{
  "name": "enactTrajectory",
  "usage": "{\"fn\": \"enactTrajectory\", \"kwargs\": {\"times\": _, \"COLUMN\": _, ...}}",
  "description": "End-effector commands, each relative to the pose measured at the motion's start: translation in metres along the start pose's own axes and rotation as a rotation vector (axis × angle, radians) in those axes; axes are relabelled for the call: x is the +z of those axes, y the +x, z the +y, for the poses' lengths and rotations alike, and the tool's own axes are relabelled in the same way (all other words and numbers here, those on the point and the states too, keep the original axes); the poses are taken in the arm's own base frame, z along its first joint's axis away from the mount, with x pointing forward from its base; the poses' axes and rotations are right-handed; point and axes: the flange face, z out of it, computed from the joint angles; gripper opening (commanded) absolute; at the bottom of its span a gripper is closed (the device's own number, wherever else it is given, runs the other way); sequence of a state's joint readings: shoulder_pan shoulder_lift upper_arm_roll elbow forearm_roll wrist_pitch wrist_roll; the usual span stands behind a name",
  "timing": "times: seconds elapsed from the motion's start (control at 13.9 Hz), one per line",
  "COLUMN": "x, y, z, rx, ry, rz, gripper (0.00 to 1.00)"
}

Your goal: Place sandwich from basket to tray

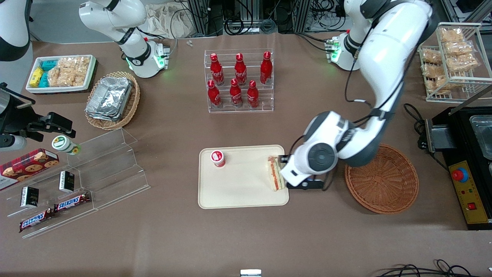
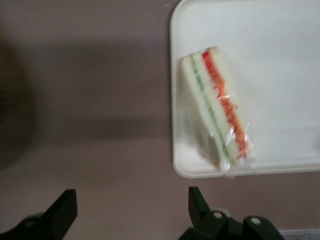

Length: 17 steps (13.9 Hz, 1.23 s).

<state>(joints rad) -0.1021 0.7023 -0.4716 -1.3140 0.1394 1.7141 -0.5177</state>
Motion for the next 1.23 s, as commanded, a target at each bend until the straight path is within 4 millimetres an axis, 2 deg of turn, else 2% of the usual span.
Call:
{"fn": "enactTrajectory", "kwargs": {"times": 0.0, "x": -0.067, "y": -0.022, "z": -0.048, "rx": 0.047, "ry": 0.024, "rz": 0.000, "gripper": 0.99}}
{"fn": "enactTrajectory", "kwargs": {"times": 0.22, "x": -0.115, "y": -0.029, "z": -0.118, "rx": 0.058, "ry": 0.041, "rz": 0.024, "gripper": 0.99}}
{"fn": "enactTrajectory", "kwargs": {"times": 0.36, "x": -0.149, "y": -0.042, "z": -0.162, "rx": 0.084, "ry": 0.046, "rz": 0.048, "gripper": 0.99}}
{"fn": "enactTrajectory", "kwargs": {"times": 0.43, "x": -0.163, "y": -0.048, "z": -0.177, "rx": 0.082, "ry": 0.052, "rz": 0.065, "gripper": 0.99}}
{"fn": "enactTrajectory", "kwargs": {"times": 0.65, "x": -0.189, "y": -0.063, "z": -0.228, "rx": 0.000, "ry": 0.078, "rz": 0.068, "gripper": 0.99}}
{"fn": "enactTrajectory", "kwargs": {"times": 0.72, "x": -0.193, "y": -0.068, "z": -0.240, "rx": -0.018, "ry": 0.080, "rz": 0.056, "gripper": 0.99}}
{"fn": "enactTrajectory", "kwargs": {"times": 1.15, "x": -0.198, "y": -0.070, "z": -0.259, "rx": -0.059, "ry": 0.141, "rz": 0.067, "gripper": 0.99}}
